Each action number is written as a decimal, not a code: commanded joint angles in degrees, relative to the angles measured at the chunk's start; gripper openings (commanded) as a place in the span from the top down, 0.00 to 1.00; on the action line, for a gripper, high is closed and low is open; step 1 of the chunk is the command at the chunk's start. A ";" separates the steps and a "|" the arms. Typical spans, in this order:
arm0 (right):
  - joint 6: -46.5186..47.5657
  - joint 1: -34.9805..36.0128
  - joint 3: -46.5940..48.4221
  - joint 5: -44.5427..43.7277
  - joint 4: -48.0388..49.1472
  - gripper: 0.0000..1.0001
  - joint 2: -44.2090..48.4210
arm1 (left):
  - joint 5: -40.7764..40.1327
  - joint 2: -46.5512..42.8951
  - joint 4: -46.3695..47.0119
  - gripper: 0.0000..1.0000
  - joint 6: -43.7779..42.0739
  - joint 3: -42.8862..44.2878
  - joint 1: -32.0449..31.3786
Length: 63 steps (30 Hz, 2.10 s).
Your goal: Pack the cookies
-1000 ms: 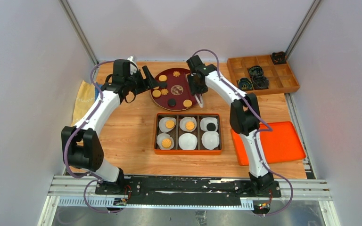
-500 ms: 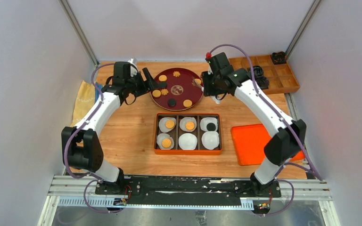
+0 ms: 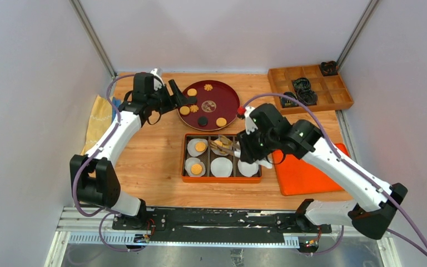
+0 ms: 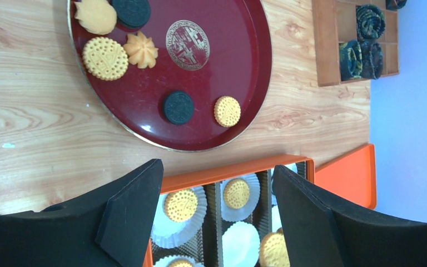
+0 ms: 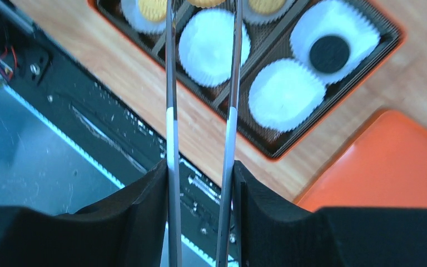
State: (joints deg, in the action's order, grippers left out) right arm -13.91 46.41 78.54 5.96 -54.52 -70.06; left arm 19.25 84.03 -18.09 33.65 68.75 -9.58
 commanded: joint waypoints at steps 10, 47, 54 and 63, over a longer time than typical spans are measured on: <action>-7.11 8.84 -12.48 1.19 -2.07 0.97 3.21 | -0.54 -2.86 -0.26 0.22 -0.07 -0.85 -1.58; -5.13 8.95 -8.25 -5.14 -1.47 0.54 0.84 | 4.84 -2.36 1.12 0.19 -1.74 -0.62 -1.58; -4.23 8.96 -4.29 -8.56 -0.62 0.60 0.97 | 4.79 -2.43 1.05 0.19 -1.65 0.04 -1.58; 1.07 8.67 2.85 -16.38 9.58 0.56 -7.56 | 3.50 -2.69 0.33 0.19 -1.51 1.32 -1.58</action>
State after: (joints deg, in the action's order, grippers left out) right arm -16.60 54.52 78.30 -4.75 -51.05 -73.36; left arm 22.90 82.54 -18.06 32.80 68.66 -10.96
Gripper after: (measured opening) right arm 0.439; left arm 0.809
